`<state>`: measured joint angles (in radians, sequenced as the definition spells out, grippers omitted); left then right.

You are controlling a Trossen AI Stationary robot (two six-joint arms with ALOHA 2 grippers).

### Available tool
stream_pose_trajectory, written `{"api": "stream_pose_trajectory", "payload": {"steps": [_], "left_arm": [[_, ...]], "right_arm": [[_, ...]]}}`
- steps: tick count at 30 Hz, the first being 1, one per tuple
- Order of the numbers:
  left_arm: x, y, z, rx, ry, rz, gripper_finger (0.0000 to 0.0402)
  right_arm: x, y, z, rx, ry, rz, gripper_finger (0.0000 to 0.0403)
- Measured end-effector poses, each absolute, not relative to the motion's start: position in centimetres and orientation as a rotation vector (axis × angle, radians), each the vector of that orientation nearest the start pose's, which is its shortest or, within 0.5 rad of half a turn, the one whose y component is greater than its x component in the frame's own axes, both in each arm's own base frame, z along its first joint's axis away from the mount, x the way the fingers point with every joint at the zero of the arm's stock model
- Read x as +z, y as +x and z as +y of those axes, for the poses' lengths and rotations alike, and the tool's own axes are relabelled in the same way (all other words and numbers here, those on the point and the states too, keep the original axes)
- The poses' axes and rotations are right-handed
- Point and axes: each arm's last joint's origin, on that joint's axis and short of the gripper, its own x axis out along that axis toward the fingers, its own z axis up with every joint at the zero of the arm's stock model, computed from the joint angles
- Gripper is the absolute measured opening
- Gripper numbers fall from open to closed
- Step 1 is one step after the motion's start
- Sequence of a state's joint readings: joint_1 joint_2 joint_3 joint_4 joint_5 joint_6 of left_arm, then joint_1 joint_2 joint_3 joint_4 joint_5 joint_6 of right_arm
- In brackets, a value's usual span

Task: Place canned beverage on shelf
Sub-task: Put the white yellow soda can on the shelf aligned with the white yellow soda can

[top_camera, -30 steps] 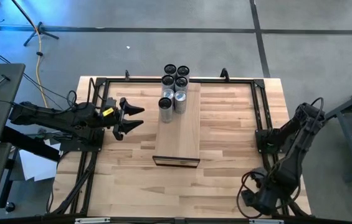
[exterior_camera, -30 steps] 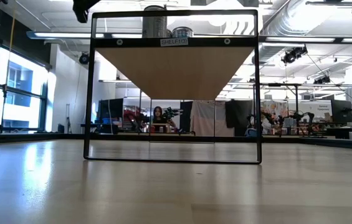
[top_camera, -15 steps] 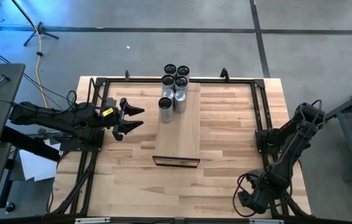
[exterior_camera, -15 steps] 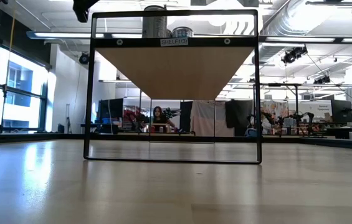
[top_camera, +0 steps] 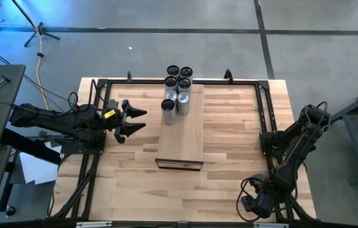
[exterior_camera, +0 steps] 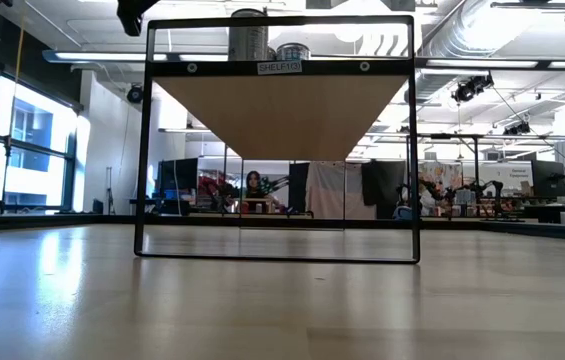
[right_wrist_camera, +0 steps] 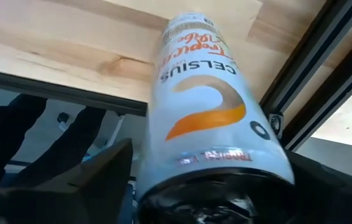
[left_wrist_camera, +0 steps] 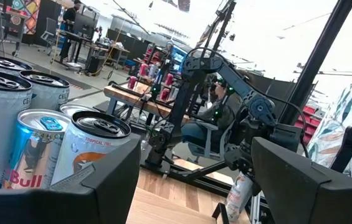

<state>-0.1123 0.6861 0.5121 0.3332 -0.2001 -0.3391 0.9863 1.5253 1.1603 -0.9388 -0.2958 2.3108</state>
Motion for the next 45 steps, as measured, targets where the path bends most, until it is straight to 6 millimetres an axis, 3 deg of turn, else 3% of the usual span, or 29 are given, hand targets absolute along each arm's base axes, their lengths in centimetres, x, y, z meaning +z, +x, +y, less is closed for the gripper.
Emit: {"api": "stream_pose_trajectory", "payload": {"steps": [7,13,19,25,29,33,39,45], "left_arm": [[30.3,16.2,-1.2,0.06,-0.362,-0.171,0.0278],[30.3,16.2,-1.2,0.06,-0.362,-0.17,0.0278],[30.3,16.2,-1.2,0.063,-0.341,-0.17,0.0278],[30.3,16.2,-1.2,0.064,-0.326,-0.169,0.0278],[30.3,16.2,-1.2,0.063,-0.326,-0.17,0.0278],[30.3,16.2,-1.2,0.062,-0.328,-0.177,0.0278],[30.7,16.1,-1.2,0.054,-0.359,-0.216,0.0278],[31.2,16.0,-1.2,0.045,-0.366,-0.269,0.0278]], "right_arm": [[24.4,15.0,24.2,-0.804,1.248,1.65,0.0239],[25.6,15.2,24.5,-0.662,1.224,1.662,0.0239],[31.4,15.1,24.0,-0.385,1.286,1.597,0.0239],[38.4,14.9,22.1,-0.127,1.295,1.228,0.0239],[41.3,15.5,20.0,-0.166,1.163,0.92,0.0239],[42.5,16.9,17.7,-0.239,0.972,0.683,0.0239],[42.0,20.4,14.1,-0.303,0.633,0.617,0.0239],[42.0,24.2,10.7,-0.261,0.257,0.578,0.0239]]}}
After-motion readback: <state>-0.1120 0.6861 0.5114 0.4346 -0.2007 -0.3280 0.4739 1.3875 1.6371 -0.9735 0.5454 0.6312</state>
